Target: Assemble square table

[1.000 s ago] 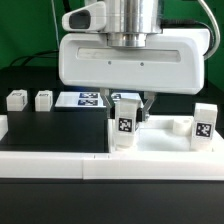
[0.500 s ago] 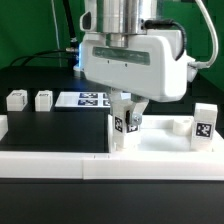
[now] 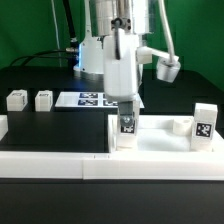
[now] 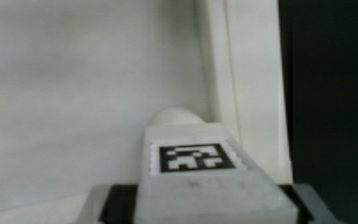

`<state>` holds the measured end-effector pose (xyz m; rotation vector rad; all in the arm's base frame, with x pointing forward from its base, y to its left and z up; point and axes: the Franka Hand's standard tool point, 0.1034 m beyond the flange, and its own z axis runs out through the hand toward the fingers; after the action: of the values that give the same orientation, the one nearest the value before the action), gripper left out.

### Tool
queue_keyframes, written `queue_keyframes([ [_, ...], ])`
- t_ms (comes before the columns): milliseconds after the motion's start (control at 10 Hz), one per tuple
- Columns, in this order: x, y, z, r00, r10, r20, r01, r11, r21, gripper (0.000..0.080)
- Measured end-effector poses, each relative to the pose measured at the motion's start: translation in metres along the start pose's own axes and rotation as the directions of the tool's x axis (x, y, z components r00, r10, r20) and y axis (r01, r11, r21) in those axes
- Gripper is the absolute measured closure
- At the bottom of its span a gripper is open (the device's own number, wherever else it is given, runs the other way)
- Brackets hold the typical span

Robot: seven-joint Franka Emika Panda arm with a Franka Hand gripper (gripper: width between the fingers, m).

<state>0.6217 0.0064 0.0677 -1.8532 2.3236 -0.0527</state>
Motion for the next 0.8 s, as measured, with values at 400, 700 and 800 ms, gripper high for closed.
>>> queue_keyframes([
  [400, 0.009, -0.005, -0.008, 0.91, -0.414, 0.0, 0.414, 0.91, 0.003, 0.0176],
  [700, 0.012, -0.005, -0.008, 0.754, -0.657, -0.004, 0.657, 0.754, 0.001, 0.0151],
  [800, 0.012, -0.005, -0.008, 0.716, -0.698, -0.005, 0.698, 0.716, 0.0, 0.0151],
])
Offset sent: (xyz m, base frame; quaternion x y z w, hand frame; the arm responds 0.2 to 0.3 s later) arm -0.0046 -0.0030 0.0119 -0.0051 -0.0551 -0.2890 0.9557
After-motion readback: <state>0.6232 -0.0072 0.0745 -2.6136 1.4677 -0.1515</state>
